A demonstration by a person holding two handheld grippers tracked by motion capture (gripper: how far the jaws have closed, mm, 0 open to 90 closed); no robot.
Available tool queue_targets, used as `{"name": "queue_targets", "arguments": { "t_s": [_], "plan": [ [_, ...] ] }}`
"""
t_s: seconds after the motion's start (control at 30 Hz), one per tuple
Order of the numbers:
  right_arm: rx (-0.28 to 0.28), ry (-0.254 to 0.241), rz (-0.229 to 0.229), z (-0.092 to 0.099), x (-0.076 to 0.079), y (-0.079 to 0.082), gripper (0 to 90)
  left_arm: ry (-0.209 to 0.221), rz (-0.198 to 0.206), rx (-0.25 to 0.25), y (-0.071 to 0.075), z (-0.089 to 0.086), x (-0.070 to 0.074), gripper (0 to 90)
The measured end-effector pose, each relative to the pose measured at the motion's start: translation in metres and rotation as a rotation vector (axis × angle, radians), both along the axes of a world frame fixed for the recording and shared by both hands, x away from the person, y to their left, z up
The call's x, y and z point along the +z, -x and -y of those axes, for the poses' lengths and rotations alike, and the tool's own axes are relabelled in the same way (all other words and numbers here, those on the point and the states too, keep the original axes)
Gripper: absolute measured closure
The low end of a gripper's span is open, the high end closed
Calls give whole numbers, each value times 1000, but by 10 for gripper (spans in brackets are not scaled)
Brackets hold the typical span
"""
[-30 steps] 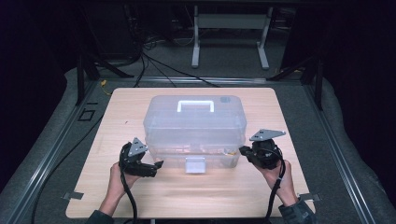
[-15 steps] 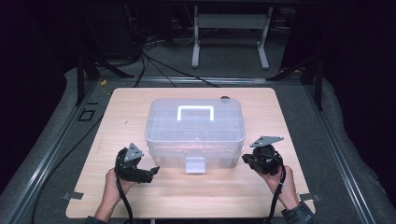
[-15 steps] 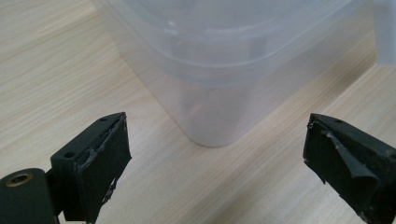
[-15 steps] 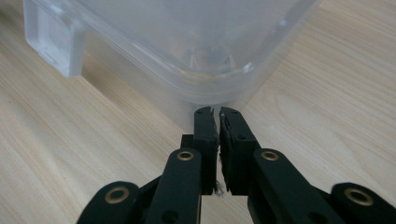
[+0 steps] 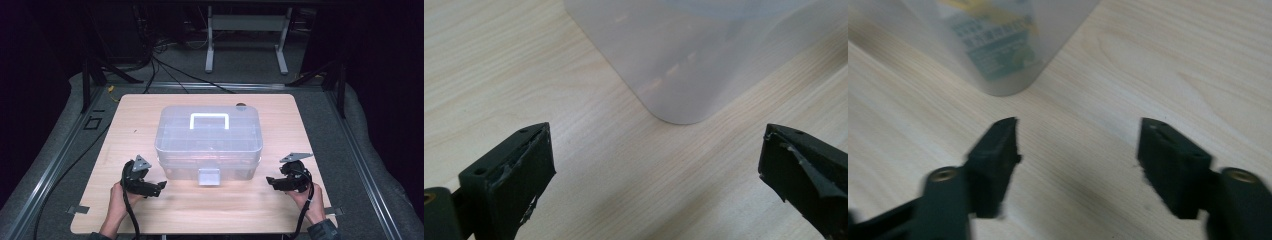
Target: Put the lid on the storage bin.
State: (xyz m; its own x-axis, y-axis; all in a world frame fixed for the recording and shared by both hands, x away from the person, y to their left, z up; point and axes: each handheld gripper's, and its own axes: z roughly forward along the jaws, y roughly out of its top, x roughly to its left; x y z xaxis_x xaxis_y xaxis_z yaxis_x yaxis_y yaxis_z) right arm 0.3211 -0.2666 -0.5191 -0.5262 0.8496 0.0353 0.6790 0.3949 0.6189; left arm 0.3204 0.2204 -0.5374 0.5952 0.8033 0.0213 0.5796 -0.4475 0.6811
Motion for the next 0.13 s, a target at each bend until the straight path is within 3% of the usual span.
{"name": "queue_targets", "arguments": {
  "t_s": [0.07,0.13],
  "plan": [
    [-15,1,-4,3,-6,-2,150,-4,-8,2,-2,-1,-2,2],
    [-15,-2,-3,5,-10,-5,137,-7,-16,5,-4,-1,-5,1]
  ]
}}
